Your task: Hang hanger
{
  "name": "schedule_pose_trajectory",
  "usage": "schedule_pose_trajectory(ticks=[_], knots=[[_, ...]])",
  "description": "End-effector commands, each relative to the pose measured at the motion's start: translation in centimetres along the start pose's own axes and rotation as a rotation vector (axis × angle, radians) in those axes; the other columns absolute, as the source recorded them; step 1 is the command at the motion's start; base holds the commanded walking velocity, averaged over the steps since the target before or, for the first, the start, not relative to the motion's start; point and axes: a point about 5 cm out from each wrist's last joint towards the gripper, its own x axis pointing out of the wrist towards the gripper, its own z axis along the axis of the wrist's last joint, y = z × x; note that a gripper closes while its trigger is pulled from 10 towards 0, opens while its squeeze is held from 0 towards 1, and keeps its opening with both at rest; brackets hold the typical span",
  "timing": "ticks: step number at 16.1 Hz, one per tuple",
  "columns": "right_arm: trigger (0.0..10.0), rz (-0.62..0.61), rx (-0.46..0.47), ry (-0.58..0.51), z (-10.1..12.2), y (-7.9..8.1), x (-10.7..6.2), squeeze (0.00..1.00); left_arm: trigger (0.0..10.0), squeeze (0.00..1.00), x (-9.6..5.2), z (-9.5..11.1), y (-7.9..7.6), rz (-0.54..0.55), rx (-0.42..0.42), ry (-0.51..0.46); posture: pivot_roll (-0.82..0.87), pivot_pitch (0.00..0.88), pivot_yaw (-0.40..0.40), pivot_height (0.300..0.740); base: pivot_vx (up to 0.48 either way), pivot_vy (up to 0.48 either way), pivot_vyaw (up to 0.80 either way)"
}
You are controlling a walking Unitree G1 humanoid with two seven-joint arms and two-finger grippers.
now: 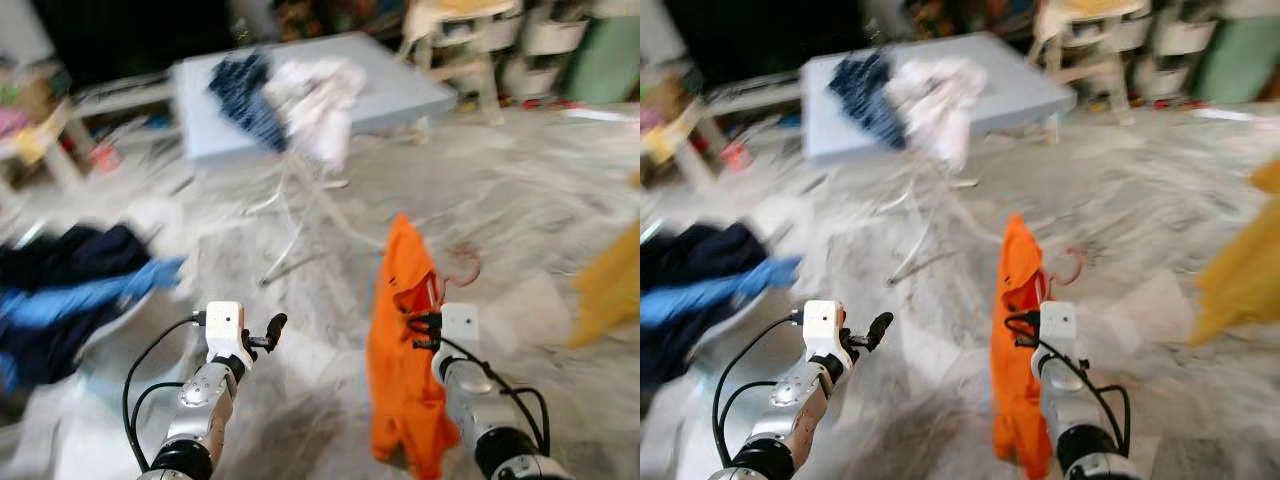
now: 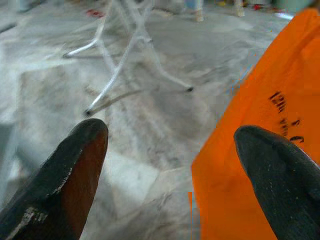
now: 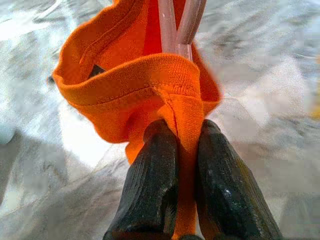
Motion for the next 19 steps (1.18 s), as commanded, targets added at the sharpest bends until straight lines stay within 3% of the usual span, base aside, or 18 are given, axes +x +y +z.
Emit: schedule_pose_trajectory(ticks=[1, 8, 14, 19], knots=[[10.0, -0.002, 0.004, -0.052, 1.3, 0.2, 0.1, 0.0, 10.0, 0.0, 0.3, 0.6, 0.0, -0.008, 0.003, -0.015, -0.09, 0.0, 0.08, 0.74, 0.36, 0.259, -0.8], [10.0, -0.048, 0.034, -0.049, 1.4, 0.1, -0.1, 0.0, 10.0, 0.0, 0.7, 1.1, 0.0, -0.025, 0.002, -0.012, -0.1, 0.0, 0.087, 0.74, 0.378, 0.293, -0.8], [10.0, -0.105, 0.114, -0.073, 1.5, 0.2, -0.4, 0.0, 10.0, 0.0, 0.9, 1.1, -0.1, -0.038, 0.006, 0.005, -0.1, 0.0, 0.092, 0.74, 0.365, 0.311, 0.0], [10.0, -0.049, 0.144, -0.073, 1.6, 1.0, -0.6, 0.0, 10.0, 0.0, 0.9, 0.4, -0.9, -0.068, 0.002, 0.041, -0.11, 0.0, 0.087, 0.74, 0.348, 0.313, 0.0]])
